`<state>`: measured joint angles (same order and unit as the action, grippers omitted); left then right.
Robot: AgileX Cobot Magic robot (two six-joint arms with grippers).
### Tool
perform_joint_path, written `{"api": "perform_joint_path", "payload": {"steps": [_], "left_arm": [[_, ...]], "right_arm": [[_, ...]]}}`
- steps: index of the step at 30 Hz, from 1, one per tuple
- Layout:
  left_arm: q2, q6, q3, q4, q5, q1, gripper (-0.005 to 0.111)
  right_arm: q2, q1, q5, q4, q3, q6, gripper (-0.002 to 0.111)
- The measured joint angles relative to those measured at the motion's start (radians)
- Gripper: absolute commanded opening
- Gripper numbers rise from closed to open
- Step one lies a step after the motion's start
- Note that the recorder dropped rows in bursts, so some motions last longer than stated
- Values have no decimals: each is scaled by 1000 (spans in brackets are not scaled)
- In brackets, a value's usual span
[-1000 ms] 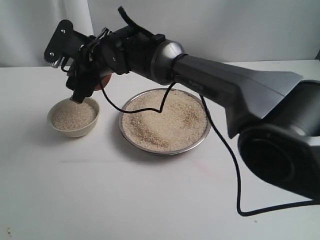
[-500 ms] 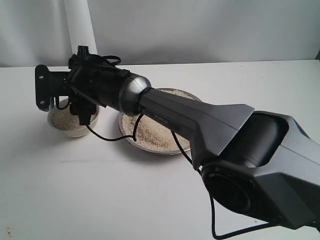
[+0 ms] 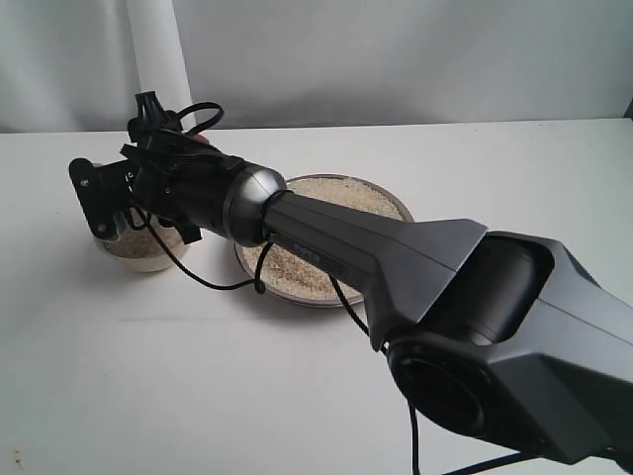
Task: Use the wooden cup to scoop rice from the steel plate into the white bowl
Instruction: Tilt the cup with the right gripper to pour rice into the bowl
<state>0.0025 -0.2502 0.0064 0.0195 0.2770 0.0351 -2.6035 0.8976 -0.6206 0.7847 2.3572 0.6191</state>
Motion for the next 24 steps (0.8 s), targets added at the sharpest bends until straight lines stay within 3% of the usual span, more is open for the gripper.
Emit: {"api": "perform_joint_path", "payload": {"steps": [14,24], "left_arm": [[0,0,0,0,0,0,0],[0,0,0,0,0,0,0]], "right_arm": [[0,10,4,7,0,294,0],[0,10,55,108,0,385,0]]}}
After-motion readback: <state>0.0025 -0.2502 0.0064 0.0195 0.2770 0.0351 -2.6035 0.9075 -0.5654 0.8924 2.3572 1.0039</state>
